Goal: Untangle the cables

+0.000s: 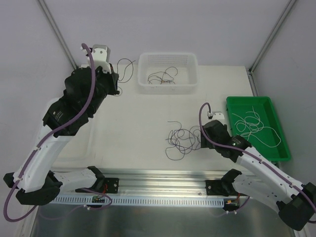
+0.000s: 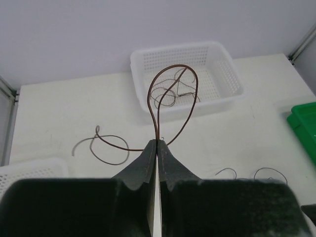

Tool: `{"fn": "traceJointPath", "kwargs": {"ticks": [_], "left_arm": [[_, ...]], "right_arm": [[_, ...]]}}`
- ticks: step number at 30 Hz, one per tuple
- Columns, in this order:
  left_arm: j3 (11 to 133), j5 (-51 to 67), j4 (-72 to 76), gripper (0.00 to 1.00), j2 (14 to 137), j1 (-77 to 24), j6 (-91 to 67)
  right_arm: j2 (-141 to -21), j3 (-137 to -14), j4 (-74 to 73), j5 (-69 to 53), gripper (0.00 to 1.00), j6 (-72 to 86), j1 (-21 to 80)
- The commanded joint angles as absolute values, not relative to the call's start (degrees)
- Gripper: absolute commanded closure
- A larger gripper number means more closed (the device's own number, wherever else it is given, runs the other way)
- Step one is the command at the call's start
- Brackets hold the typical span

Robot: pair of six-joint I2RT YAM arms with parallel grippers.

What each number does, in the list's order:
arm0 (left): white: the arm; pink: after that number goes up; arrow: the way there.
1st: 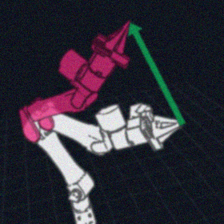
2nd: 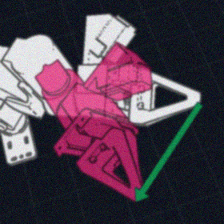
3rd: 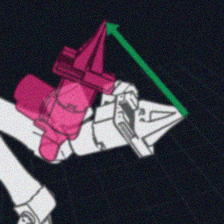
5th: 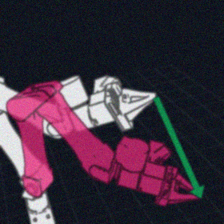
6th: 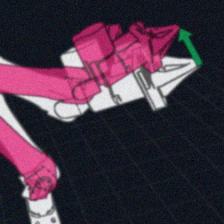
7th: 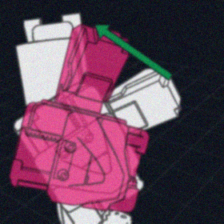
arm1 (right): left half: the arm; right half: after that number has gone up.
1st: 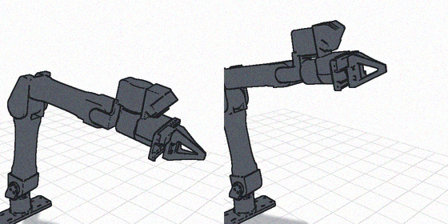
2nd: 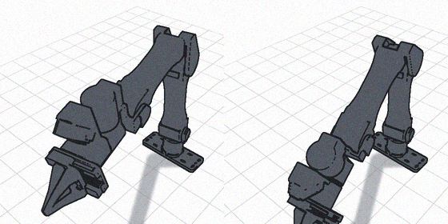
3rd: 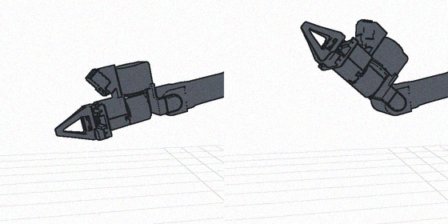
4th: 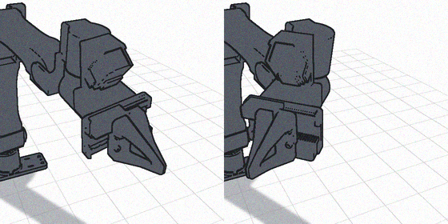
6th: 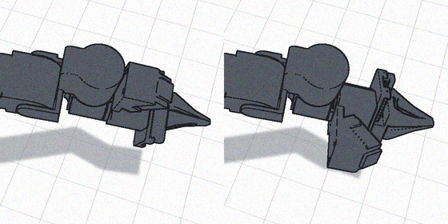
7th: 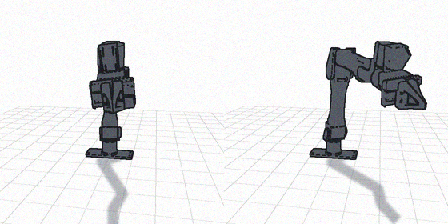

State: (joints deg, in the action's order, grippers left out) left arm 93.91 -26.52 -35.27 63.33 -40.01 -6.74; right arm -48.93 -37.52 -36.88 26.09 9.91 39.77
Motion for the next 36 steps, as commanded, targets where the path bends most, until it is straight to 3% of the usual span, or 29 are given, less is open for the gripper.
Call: {"fn": "traceJointPath", "kwargs": {"ticks": [1, 10, 25, 36], "left_arm": [[100.87, -27.25, -34.89, 1.00, 67.05, -39.37, -0.79], [104.59, -22.24, -28.85, 1.00, 75.05, -38.59, 2.28], [110.74, -12.22, -5.55, 1.00, 93.86, -31.30, 3.60], [114.17, -2.29, 8.16, 0.99, 115.28, -25.32, 0.18]], "right_arm": [[-47.90, -39.02, -35.86, 23.39, 0.26, 9.58, 39.64], [-38.86, -35.86, -30.50, 14.87, 0.01, 6.42, 39.64], [-26.47, -37.97, -37.79, 8.35, 0.00, 4.92, 39.73], [-25.49, -38.15, -40.52, 9.05, 0.00, 5.27, 39.90]]}}
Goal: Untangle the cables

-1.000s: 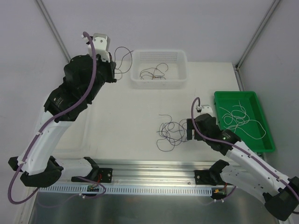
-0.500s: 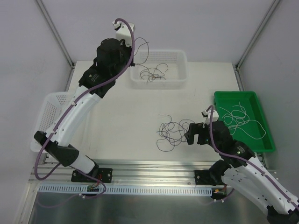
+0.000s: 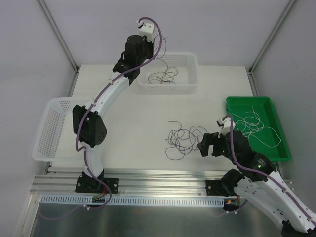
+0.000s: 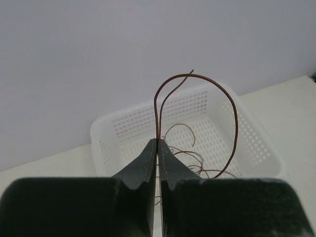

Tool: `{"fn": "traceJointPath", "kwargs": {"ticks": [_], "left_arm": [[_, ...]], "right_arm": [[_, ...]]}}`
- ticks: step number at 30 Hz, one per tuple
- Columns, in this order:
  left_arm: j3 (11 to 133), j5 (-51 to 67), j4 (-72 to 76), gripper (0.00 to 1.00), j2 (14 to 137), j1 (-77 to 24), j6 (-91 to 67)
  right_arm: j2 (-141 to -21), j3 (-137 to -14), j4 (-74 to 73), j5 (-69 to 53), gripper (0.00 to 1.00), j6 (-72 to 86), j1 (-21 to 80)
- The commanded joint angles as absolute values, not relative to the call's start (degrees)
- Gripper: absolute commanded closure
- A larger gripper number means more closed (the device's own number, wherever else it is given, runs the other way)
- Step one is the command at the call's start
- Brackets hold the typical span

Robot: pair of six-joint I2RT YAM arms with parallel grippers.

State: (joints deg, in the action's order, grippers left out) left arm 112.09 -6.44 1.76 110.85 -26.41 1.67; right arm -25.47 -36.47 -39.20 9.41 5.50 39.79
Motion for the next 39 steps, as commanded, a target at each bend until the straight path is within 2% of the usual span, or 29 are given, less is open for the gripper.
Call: {"fn": "traceJointPath", "kwargs": {"ticks": [1, 3, 4, 8, 11, 19, 24, 27, 32, 37, 39], "left_arm": [[114.43, -1.94, 9.83, 0.98, 116.88, -24.96, 0.18], [115.83, -1.50, 10.11, 0.83, 121.26, -24.61, 0.09], [116.01, -1.76, 10.11, 0.58, 122.33, -24.61, 0.09], [112.34, -2.82, 10.11, 0.13, 121.21, -24.61, -2.90], [105.49, -1.85, 10.11, 0.01, 115.07, -24.79, -5.71], [75.53, 5.35, 2.48, 0.01, 90.90, -29.79, -18.17], [57.44, 8.00, 0.26, 0.01, 78.95, -40.85, -23.38], [52.14, 6.34, -2.37, 0.01, 76.21, -48.83, -23.64], [47.29, -3.77, -3.96, 0.04, 76.20, -56.51, -22.59], [48.77, -9.93, -3.87, 0.10, 83.22, -61.34, -21.18], [50.71, -10.81, -3.69, 0.17, 87.79, -62.40, -20.31]], "right_arm": [[-25.40, -37.97, -40.52, 9.05, 0.01, 5.80, 39.82], [-25.57, -37.44, -40.43, 8.96, 0.00, 6.06, 39.81], [-25.66, -37.44, -40.43, 9.05, 0.01, 6.24, 39.81], [-26.89, -37.62, -40.61, 10.02, 0.00, 6.42, 39.90], [-28.74, -37.88, -40.17, 10.81, 0.00, 6.85, 39.81], [-33.83, -38.84, -39.37, 13.17, 0.00, 10.28, 39.81], [-36.03, -38.77, -39.38, 15.03, 0.01, 12.21, 39.64], [-36.65, -37.80, -38.15, 14.77, 0.00, 13.01, 39.64], [-35.51, -33.41, -34.37, 12.57, 0.00, 15.90, 39.73], [-34.01, -28.66, -29.45, 9.93, 0.00, 18.89, 39.64], [-34.63, -28.48, -29.01, 9.76, 0.00, 19.51, 39.64]]}}
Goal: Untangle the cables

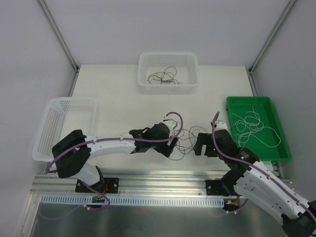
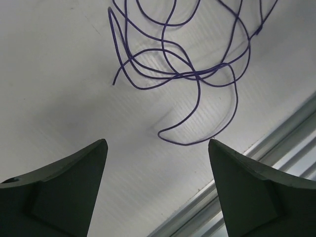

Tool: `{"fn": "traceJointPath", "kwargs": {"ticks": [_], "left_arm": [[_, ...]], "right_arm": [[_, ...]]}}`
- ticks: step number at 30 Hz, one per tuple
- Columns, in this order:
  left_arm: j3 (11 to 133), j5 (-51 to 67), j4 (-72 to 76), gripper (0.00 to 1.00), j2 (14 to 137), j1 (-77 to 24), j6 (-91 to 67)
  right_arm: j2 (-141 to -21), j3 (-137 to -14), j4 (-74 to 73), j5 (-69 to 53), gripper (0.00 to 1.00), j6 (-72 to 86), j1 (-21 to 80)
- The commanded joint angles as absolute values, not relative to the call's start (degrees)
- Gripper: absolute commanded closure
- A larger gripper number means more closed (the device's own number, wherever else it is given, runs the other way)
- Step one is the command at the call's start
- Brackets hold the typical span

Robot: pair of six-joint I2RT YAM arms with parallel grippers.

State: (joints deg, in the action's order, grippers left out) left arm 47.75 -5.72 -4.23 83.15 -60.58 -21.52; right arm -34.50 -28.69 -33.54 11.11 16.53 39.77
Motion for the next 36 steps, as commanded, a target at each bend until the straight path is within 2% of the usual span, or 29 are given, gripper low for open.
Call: {"fn": "traceJointPath", "kwargs": {"ticks": [1, 5, 7, 8, 9, 12, 16, 24, 27, 30, 31, 33, 34, 36], "left_arm": [[51.41, -11.25, -3.69, 0.18, 89.28, -63.45, -19.87], [53.61, -13.09, -3.16, 0.35, 95.52, -64.34, -19.60], [53.96, -12.75, -2.81, 0.53, 96.33, -64.42, -19.69], [54.05, -12.66, -2.73, 0.58, 96.24, -64.77, -19.69], [54.05, -12.74, -2.81, 0.77, 95.98, -64.95, -19.69], [52.83, -13.36, -2.90, 0.99, 92.74, -65.74, -19.25], [52.29, -14.67, -7.80, 1.00, 83.70, -65.74, -19.07], [62.48, -21.00, -28.88, 1.00, 69.44, -63.64, -15.21], [68.28, -21.53, -34.35, 1.00, 66.10, -58.02, -13.98], [72.67, -21.36, -38.57, 1.00, 63.11, -50.47, -11.96], [74.86, -21.44, -39.89, 1.00, 61.80, -47.06, -11.43], [76.98, -21.80, -40.69, 1.00, 60.56, -44.66, -9.67], [79.25, -22.06, -41.48, 1.00, 59.60, -43.60, -9.15], [81.55, -21.89, -41.92, 1.00, 58.89, -40.00, -7.83]], "right_arm": [[-34.98, -28.39, -28.83, 9.84, 0.00, 19.51, 39.73], [-36.65, -28.39, -28.04, 9.14, 0.01, 19.69, 39.73], [-36.91, -28.21, -27.60, 9.05, 0.00, 20.04, 39.73], [-37.00, -28.21, -27.34, 8.88, 0.01, 20.04, 39.73], [-37.61, -28.04, -26.72, 9.05, 0.01, 19.95, 39.73], [-39.71, -27.34, -24.45, 9.66, 0.00, 19.51, 39.64], [-45.59, -27.16, -20.31, 10.28, 0.00, 18.81, 39.64], [-61.95, -29.35, -12.14, 11.33, 0.02, 18.19, 39.03], [-67.31, -30.85, -12.04, 12.13, 0.13, 18.63, 38.50], [-69.87, -31.03, -12.04, 12.57, 0.31, 19.07, 38.32], [-70.13, -30.85, -12.04, 12.83, 0.42, 19.42, 38.32], [-70.75, -30.50, -12.39, 13.70, 0.53, 19.51, 37.97], [-71.01, -30.50, -12.57, 14.06, 0.65, 19.86, 37.88], [-71.28, -30.59, -13.88, 15.12, 0.75, 20.13, 37.44]]}}
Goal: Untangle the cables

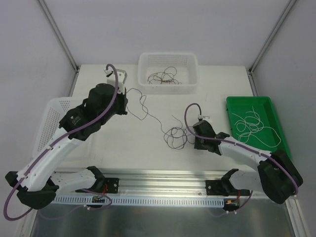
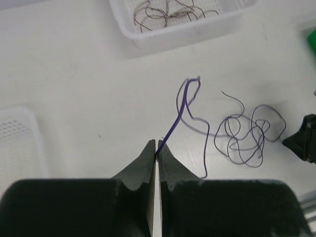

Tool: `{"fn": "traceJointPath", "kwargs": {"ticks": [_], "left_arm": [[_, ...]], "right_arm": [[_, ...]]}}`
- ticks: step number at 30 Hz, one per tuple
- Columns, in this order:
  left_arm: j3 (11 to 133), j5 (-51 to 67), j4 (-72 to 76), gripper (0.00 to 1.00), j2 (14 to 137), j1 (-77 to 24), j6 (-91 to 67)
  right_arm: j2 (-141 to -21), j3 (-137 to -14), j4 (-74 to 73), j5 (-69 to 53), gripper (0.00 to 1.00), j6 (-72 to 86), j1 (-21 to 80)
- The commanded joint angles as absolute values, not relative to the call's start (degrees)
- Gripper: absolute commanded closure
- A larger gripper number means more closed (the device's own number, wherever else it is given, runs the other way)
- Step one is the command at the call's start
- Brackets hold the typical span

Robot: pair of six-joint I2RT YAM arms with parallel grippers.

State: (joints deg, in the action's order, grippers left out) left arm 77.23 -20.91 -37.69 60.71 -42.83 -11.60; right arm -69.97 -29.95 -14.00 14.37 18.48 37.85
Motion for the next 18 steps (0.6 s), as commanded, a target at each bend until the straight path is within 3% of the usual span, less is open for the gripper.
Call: {"fn": "traceJointPath", "kwargs": {"ticks": [1, 10, 12, 13, 15, 18], "left_arm": [[83.91, -21.71, -42.45, 1.00, 58.45, -38.86, -7.30], [99.29, -22.43, -45.09, 1.00, 61.78, -28.92, -2.81], [100.80, -18.48, -45.00, 1.00, 62.31, -28.92, -3.69], [101.51, -16.19, -45.09, 1.00, 62.75, -29.00, -4.21], [101.25, -15.12, -45.09, 1.00, 62.84, -29.00, -4.31], [98.71, -14.59, -44.91, 1.00, 61.71, -29.00, -4.66]], "right_arm": [[-71.11, -30.76, -14.50, 15.38, 0.82, 20.30, 37.35], [-65.66, -32.34, -19.60, 16.79, 0.80, 19.96, 37.35], [-64.61, -32.26, -16.19, 12.67, 0.73, 17.50, 38.05], [-64.08, -32.34, -12.95, 11.26, 0.59, 16.88, 38.49], [-64.51, -33.22, -10.21, 8.18, 0.44, 15.03, 40.60], [-68.62, -38.29, -9.23, 8.88, 0.38, 13.81, 42.79]]}}
